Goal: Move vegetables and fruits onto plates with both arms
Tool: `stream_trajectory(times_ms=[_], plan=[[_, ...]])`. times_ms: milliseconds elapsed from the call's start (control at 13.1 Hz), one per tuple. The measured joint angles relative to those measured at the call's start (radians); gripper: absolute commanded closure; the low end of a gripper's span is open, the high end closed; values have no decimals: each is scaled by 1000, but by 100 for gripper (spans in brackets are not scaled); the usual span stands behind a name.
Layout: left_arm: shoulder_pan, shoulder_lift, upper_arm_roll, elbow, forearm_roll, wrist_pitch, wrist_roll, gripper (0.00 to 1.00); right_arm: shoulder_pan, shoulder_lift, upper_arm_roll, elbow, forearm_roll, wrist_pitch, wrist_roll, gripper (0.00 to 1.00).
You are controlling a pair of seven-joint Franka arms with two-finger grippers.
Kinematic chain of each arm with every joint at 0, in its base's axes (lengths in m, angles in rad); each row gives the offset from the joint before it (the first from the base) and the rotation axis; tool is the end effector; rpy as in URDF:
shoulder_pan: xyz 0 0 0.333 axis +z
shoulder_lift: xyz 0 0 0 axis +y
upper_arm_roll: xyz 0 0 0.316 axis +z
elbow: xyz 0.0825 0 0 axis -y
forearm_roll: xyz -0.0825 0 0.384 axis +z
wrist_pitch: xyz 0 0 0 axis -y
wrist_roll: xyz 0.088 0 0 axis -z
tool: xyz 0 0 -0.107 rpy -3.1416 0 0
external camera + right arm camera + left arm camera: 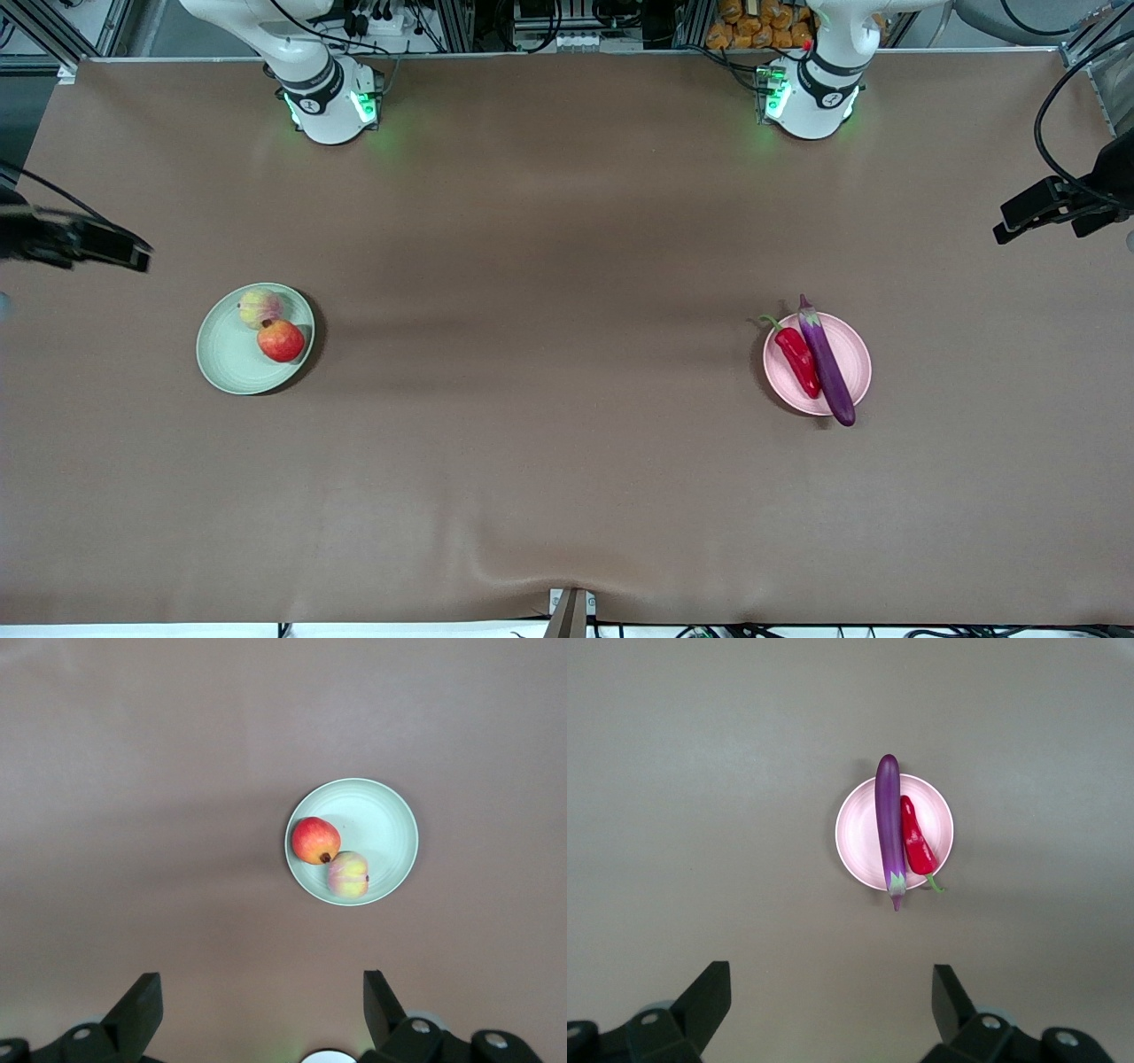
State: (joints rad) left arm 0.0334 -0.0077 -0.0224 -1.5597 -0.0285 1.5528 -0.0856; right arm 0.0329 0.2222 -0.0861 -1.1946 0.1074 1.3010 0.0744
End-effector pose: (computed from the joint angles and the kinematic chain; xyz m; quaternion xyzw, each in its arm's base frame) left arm 0.5505 0.0029 0.6324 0.9987 0.0480 -0.0001 0.0142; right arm 0.5918 -0.0107 0.6479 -0.9961 0.0518 0.0580 0.0423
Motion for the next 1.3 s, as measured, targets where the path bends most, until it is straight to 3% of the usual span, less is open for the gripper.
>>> stream_trajectory(times_ms=[229, 458, 688, 1299], plan=[[-3, -4, -8, 0, 0, -10, 2, 0, -30, -170, -2, -210, -2, 84, 2, 0], [-5, -23, -32, -6, 0, -24, 2, 0, -64, -261, 60, -294, -52, 60, 3, 0], [-6, -50, -50, -36, 0, -26, 2, 0, -70, -271, 100, -316, -70, 72, 12, 0], [-6, -83, -62, -71, 0, -25, 7, 0, -73, -269, 110, -322, -71, 91, 5, 0]])
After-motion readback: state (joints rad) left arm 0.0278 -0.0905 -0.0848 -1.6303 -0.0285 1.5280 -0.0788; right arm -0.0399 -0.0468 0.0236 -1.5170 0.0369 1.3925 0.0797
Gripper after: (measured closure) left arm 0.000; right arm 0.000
